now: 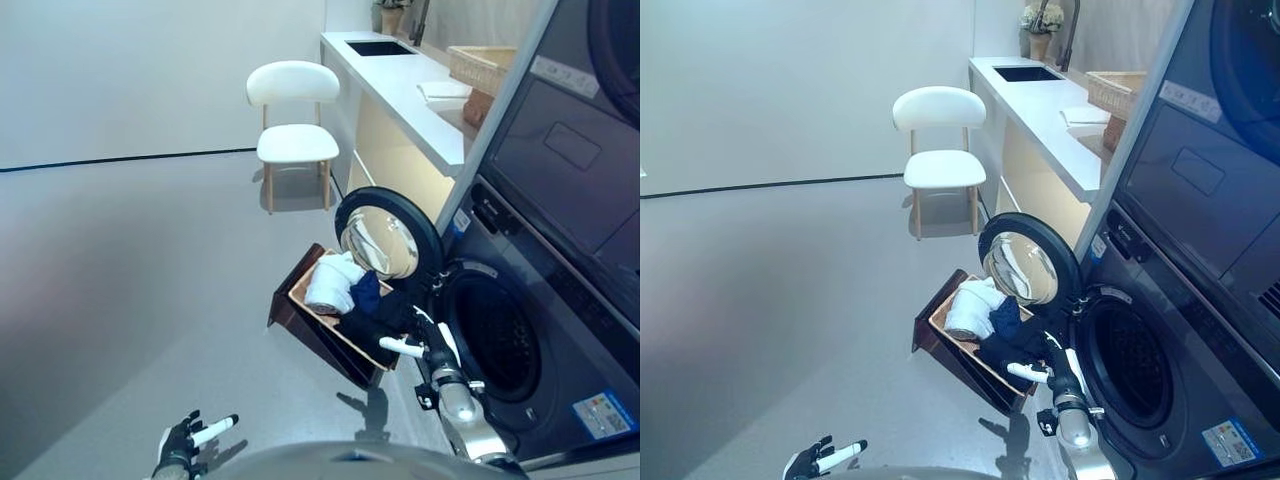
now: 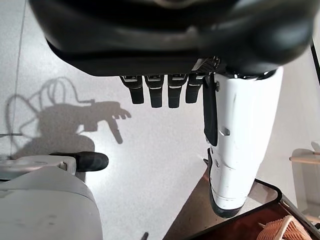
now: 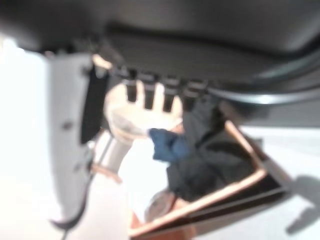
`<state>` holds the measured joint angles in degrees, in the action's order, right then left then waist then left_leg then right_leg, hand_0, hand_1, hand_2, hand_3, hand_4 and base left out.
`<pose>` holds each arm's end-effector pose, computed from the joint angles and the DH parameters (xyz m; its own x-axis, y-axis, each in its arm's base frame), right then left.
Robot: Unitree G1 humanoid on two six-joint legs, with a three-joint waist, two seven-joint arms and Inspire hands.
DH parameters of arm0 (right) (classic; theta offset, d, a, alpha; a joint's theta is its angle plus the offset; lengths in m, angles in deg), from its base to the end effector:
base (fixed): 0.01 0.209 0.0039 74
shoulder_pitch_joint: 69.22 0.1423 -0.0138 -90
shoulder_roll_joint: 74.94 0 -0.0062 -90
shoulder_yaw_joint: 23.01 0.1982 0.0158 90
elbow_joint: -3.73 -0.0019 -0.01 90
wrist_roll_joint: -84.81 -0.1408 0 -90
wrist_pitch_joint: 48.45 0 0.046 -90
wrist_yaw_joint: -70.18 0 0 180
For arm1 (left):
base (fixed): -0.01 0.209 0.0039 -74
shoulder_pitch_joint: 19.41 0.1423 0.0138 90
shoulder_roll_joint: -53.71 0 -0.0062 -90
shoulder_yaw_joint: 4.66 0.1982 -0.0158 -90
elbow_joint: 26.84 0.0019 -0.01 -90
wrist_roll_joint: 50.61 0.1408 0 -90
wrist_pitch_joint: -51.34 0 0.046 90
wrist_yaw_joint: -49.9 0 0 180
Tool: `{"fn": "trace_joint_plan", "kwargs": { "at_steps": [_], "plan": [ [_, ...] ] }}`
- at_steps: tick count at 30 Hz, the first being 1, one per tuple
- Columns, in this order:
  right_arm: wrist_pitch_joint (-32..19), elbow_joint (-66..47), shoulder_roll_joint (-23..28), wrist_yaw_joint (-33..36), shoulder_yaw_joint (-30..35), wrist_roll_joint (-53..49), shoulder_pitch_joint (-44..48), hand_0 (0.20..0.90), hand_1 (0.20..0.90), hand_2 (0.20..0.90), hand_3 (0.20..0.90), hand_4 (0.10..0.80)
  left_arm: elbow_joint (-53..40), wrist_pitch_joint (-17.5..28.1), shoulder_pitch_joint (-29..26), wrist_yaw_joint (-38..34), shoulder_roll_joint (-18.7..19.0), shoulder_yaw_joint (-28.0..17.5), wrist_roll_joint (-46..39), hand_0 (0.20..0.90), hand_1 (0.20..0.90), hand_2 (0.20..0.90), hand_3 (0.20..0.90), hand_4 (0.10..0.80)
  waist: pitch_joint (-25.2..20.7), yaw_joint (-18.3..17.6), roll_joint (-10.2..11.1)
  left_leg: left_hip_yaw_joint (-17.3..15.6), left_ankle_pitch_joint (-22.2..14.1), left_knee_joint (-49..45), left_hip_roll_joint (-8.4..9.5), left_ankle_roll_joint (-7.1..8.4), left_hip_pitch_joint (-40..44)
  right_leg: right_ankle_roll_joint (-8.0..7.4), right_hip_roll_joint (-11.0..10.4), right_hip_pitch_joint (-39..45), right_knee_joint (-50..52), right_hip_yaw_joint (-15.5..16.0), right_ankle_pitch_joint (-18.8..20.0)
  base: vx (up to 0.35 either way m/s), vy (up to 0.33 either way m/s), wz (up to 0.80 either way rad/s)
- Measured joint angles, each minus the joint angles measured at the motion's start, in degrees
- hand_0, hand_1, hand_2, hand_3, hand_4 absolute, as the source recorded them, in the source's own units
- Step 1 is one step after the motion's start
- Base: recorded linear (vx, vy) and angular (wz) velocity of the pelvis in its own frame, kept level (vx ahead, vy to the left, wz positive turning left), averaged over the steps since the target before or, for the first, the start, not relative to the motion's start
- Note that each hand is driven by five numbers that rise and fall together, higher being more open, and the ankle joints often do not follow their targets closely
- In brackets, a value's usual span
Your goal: Pick up the clothes and place them into the washing machine
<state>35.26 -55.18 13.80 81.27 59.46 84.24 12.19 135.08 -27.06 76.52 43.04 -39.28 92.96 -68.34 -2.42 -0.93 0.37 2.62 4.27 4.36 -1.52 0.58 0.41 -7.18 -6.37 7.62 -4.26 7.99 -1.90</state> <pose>0.1271 -0.2086 -0.0790 0.8354 -0.2137 -0.5064 0.0413 0.9431 -0.3300 0.0357 0.2278 -0.1356 0.3737 0.3200 -0.8706 -0.2209 0.9423 0.2516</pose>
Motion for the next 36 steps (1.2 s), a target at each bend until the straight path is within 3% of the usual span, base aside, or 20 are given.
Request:
{"fn": "trace_joint_plan", "kwargs": {
  "at_steps": [3,8,9,11,14,15,19,23,25,26,27,29,32,33,36],
  "plan": [
    [0.0,0.0,0.1,0.0,0.0,0.0,-0.1,0.9,0.9,0.9,0.9,0.8,0.1,0.0,-0.1,0.0,-0.1,-0.1,-0.1,0.9,0.9,0.9,0.9,0.8,0.3,0.0,-0.3,0.6,0.1,-0.4,-0.78,0.56,-0.5,0.55,0.9,0.0,0.1,0.1,-0.4,-0.001,-0.187,0.03],
    [-0.1,-0.3,0.4,-0.2,-0.3,-0.1,0.1,0.9,0.9,0.9,0.9,0.8,1.1,0.1,-1.3,0.0,0.2,-0.2,-0.3,0.9,0.9,0.9,0.9,0.8,3.2,0.4,0.2,1.1,-1.3,-6.4,-3.07,2.85,-3.0,3.97,4.2,-2.3,7.0,-2.0,-4.6,0.008,-0.163,0.0],
    [-0.2,-0.3,0.3,-0.2,-0.3,-0.2,0.9,0.9,0.9,0.9,0.9,0.8,1.4,0.2,-1.8,0.0,0.6,-0.4,-0.7,0.9,0.9,0.9,0.9,0.8,5.5,0.6,1.1,1.2,-1.9,-10.7,-3.33,4.0,-4.3,5.79,4.5,-4.2,12.3,-2.7,-7.1,0.024,-0.065,-0.05],
    [-0.2,-0.1,0.5,-0.1,-0.2,-0.3,0.6,0.9,0.9,0.9,0.9,0.8,2.3,0.1,-2.3,0.1,0.6,-0.3,-1.3,0.9,0.9,0.9,0.9,0.8,6.8,1.6,3.0,1.9,1.1,-16.1,-2.31,6.14,-6.9,6.56,3.3,-5.1,15.1,-3.6,-8.6,0.043,-0.016,-0.01],
    [-0.2,-0.1,1.5,0.1,1.2,-0.3,0.7,0.9,0.9,0.9,0.9,0.8,3.4,0.0,-2.4,0.6,-0.1,-0.2,-1.4,0.9,0.9,0.9,0.9,0.8,7.2,2.0,3.2,3.0,4.1,-21.7,-2.0,5.96,-11.1,7.89,3.3,-5.1,15.2,-4.1,-8.3,0.142,-0.003,-0.14],
    [-0.2,-0.1,2.3,0.1,1.3,-0.4,0.7,0.9,0.9,0.9,0.9,0.8,3.5,0.0,-2.5,0.6,-0.3,-0.1,-1.5,0.9,0.9,0.9,0.9,0.8,7.3,1.9,3.1,3.0,3.5,-21.1,-1.74,5.57,-12.0,8.81,3.2,-5.1,15.0,-4.2,-7.8,0.091,0.004,-0.15],
    [-0.2,0.0,3.0,0.2,1.1,-0.4,0.8,0.9,0.9,0.9,0.9,0.8,3.5,0.0,-2.6,0.1,-1.0,0.1,-2.5,0.9,0.9,0.9,0.9,0.8,7.9,3.2,1.9,3.1,3.1,-11.0,-2.71,5.31,-13.2,9.24,4.2,-4.7,14.6,-6.2,-8.1,0.203,0.047,-0.32],
    [-0.2,0.0,2.9,0.2,0.7,-0.7,0.8,0.9,0.9,0.9,0.9,0.8,3.4,0.1,-2.7,-0.1,-1.2,0.1,-4.2,0.9,0.9,0.9,0.9,0.8,8.4,3.5,1.0,1.8,3.0,-5.8,-4.6,5.05,-14.1,7.65,4.7,-1.2,12.0,-7.8,-9.0,0.22,0.136,-0.4],
    [-0.2,0.0,3.1,0.2,0.7,-0.7,0.7,0.9,0.9,0.9,0.9,0.8,3.4,0.1,-2.2,-0.2,-1.4,0.1,-4.5,0.9,0.9,0.9,0.9,0.8,7.8,3.7,0.0,1.2,2.3,-5.5,-5.33,4.4,-13.5,6.01,4.6,0.9,10.2,-9.4,-9.6,0.219,0.185,-0.35],
    [-0.3,0.0,3.6,0.2,0.8,-0.8,0.7,0.9,0.9,0.9,0.9,0.8,3.2,0.2,-1.4,-0.4,-2.1,0.0,-4.8,0.9,0.9,0.9,0.9,0.8,6.9,3.8,-1.9,1.0,0.7,-5.1,-5.75,3.31,-12.5,4.5,4.9,1.9,9.3,-10.6,-10.4,0.252,0.261,-0.39],
    [0.1,0.3,2.7,0.3,0.6,-1.0,0.8,0.9,0.9,0.9,0.9,0.8,3.1,0.2,-1.3,-0.8,-1.9,-0.2,-5.4,0.9,0.9,0.9,0.9,0.8,6.5,3.7,-0.3,-0.1,4.7,-6.3,-3.93,2.18,-12.3,2.92,2.3,2.9,8.4,-11.8,-11.2,0.321,0.361,-0.48],
    [-0.1,-0.3,1.2,0.2,-1.6,-1.0,1.1,0.9,0.9,0.9,0.9,0.8,2.7,0.4,-2.5,-1.3,-0.2,-0.2,-5.8,0.9,0.9,0.9,0.9,0.8,6.0,4.4,3.8,-2.6,4.4,-7.1,0.34,-0.82,-12.2,0.82,-2.6,3.2,6.8,-11.8,-9.8,0.273,0.328,-0.31],
    [0.0,0.8,-1.1,0.4,-1.6,-1.1,2.7,0.9,0.9,0.9,0.9,0.8,2.5,1.4,-5.6,-2.0,0.4,-0.1,-6.6,0.9,0.9,0.9,0.9,0.8,6.1,4.5,4.1,-3.4,1.5,-9.4,2.65,-2.86,-12.7,-0.19,-5.1,2.8,7.3,-11.8,-6.9,0.191,0.219,-0.39],
    [0.1,0.9,-1.2,0.4,-2.0,-1.1,3.0,0.9,0.9,0.9,0.9,0.8,2.2,1.6,-6.5,-2.1,0.4,-0.1,-6.6,0.9,0.9,0.9,0.9,0.8,6.0,4.8,4.0,-4.1,0.7,-9.9,2.77,-3.14,-12.7,-0.91,-5.6,2.5,7.6,-11.8,-6.1,0.124,0.219,-0.36],
    [0.0,0.9,-2.1,0.3,-4.5,-1.5,6.1,0.9,0.9,0.9,0.9,0.8,1.7,2.7,-7.9,-2.7,1.1,0.0,-6.9,0.9,0.9,0.9,0.9,0.8,5.5,6.3,3.6,-7.1,-1.5,-9.8,2.93,-4.37,-13.7,-1.13,-6.8,-0.6,9.5,-11.9,-4.4,0.093,0.173,-0.07]
  ]
}}
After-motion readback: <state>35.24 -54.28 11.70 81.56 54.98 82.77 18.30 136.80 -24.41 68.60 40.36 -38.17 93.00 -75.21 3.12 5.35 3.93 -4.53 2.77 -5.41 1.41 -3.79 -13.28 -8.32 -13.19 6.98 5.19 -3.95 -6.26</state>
